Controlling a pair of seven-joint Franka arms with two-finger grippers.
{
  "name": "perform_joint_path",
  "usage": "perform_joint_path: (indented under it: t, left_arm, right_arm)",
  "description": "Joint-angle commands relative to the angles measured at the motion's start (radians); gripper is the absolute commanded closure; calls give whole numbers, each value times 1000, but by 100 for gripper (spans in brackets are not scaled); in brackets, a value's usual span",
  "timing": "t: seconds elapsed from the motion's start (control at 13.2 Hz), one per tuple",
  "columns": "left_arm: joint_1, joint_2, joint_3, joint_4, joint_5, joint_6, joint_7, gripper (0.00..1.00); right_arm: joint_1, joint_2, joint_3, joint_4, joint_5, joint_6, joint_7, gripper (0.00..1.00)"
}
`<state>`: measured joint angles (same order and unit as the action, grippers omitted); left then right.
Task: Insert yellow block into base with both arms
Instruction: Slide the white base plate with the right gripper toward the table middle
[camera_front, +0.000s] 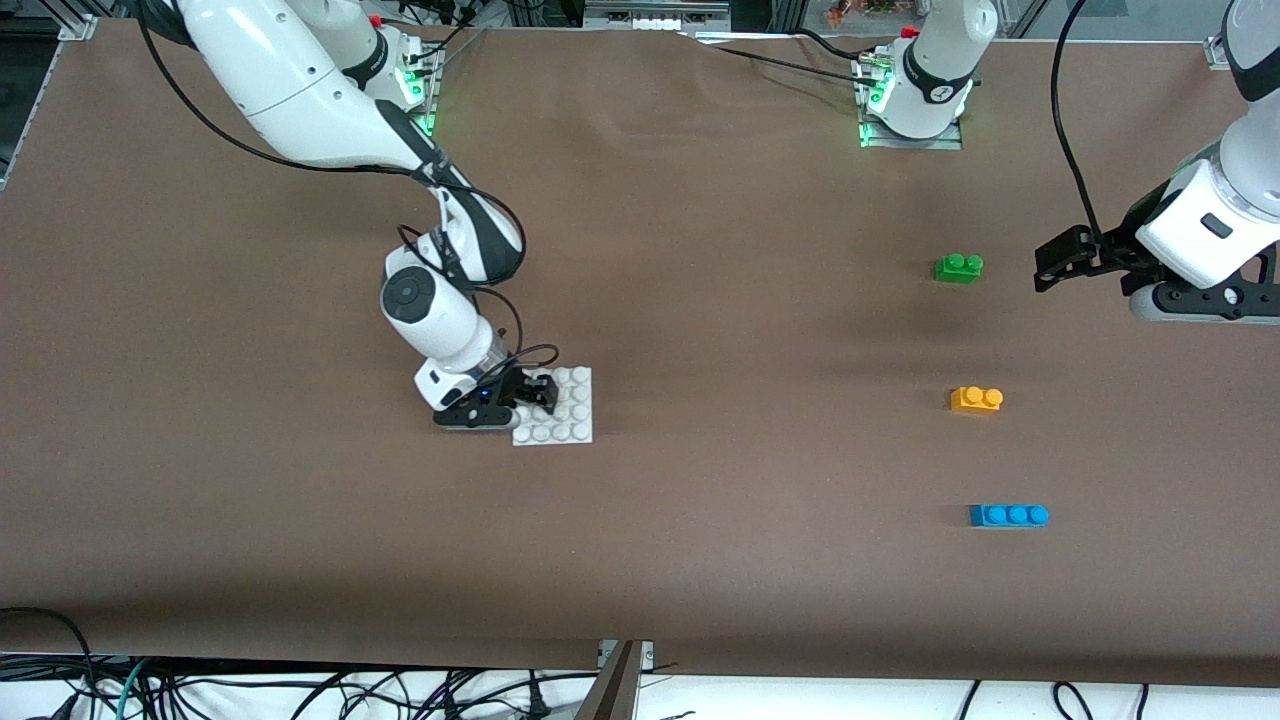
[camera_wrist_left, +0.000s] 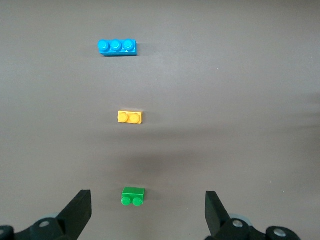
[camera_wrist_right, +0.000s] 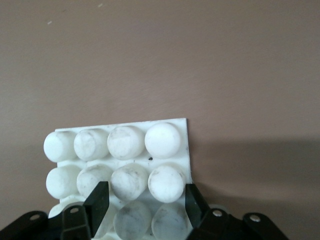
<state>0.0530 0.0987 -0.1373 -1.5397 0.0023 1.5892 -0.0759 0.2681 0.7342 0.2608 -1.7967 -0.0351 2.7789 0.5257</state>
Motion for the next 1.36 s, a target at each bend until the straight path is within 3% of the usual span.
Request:
perform_joint_path:
  t: [0.0,0.3,0.83,1.14,1.29]
  left_arm:
    - [1,7,-2,24,-15,-12,-2,0]
    - [1,7,-2,23,-15,-12,-2,0]
    - [2,7,-2,23,-15,-12,-2,0]
    - [2,7,-2,23,-15,-12,-2,0]
    - [2,7,-2,23,-15,-12,-2,0]
  right_arm:
    - [81,91,0,98,-48,13,123,29]
    - [183,154,-32,209,-98,7,249,29]
    - [315,180,-31,272,-115,7,316,29]
    - [333,183,-31,289,-134,7,329,29]
    - [335,188,-31,292,-184,7,327,29]
